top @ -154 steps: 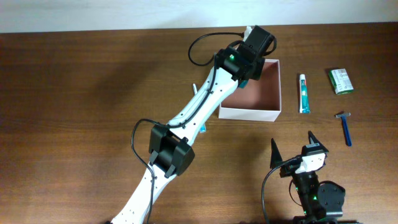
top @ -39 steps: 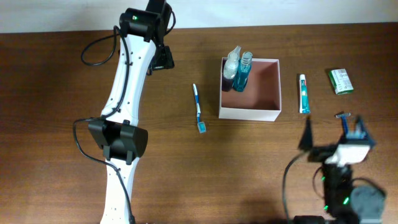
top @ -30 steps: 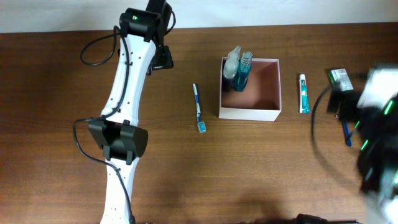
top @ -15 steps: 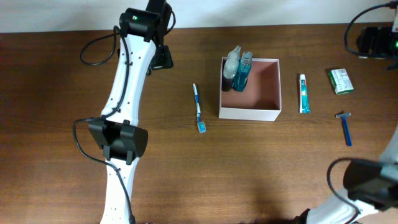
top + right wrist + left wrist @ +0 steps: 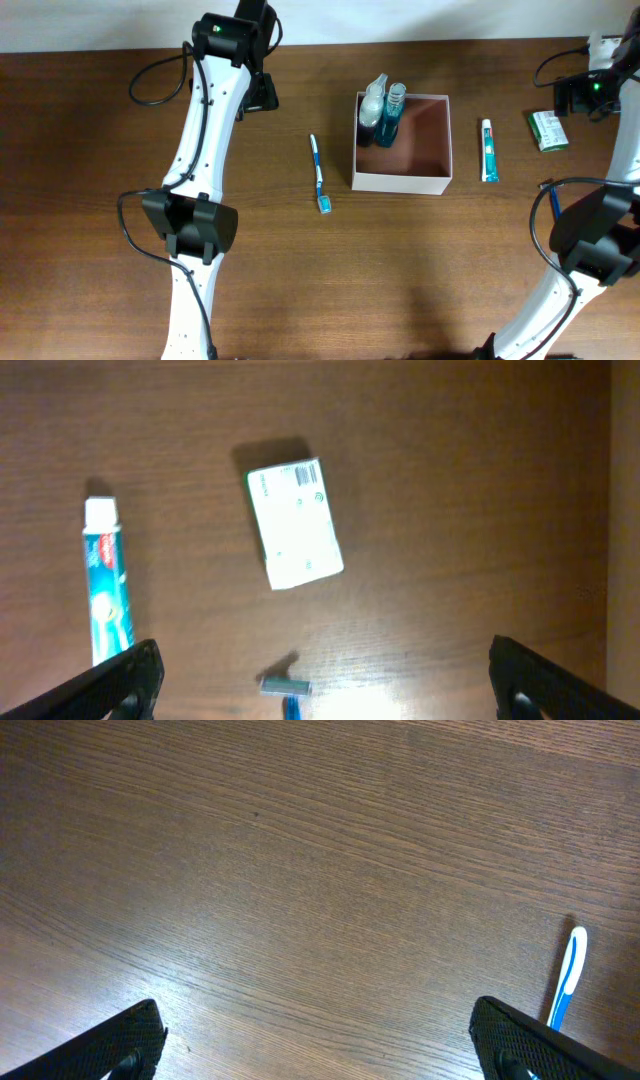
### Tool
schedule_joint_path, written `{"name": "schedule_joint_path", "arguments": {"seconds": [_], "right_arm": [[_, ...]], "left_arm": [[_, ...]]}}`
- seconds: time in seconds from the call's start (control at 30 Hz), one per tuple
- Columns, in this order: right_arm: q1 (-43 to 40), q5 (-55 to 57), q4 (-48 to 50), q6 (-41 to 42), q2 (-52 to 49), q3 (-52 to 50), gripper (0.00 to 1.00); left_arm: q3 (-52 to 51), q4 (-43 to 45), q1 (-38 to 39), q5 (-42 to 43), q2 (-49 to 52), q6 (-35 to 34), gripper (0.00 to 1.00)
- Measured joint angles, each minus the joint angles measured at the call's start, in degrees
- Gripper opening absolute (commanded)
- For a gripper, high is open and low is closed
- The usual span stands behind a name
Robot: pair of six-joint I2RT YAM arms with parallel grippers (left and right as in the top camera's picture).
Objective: Pack container
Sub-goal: 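Move the right gripper over the green soap bar box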
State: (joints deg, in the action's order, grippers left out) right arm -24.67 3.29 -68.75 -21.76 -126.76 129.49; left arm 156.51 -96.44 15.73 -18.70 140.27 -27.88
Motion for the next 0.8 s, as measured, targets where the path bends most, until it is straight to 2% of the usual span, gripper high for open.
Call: {"name": "schedule_joint_path", "arguments": {"seconds": [0.4,0.8], "right_arm": [[-0.1,-3.1,4.4,-8.3,-9.3,0.0,0.99],[-1.3,-3.6,10.6,-9.8,-12.8,0.0,0.99]], "left_arm": [[0.0,0.0,0.0,0.0,0.0,0.0,0.99],[0.0,0.0,0.0,0.0,0.0,0.0,0.99]]}}
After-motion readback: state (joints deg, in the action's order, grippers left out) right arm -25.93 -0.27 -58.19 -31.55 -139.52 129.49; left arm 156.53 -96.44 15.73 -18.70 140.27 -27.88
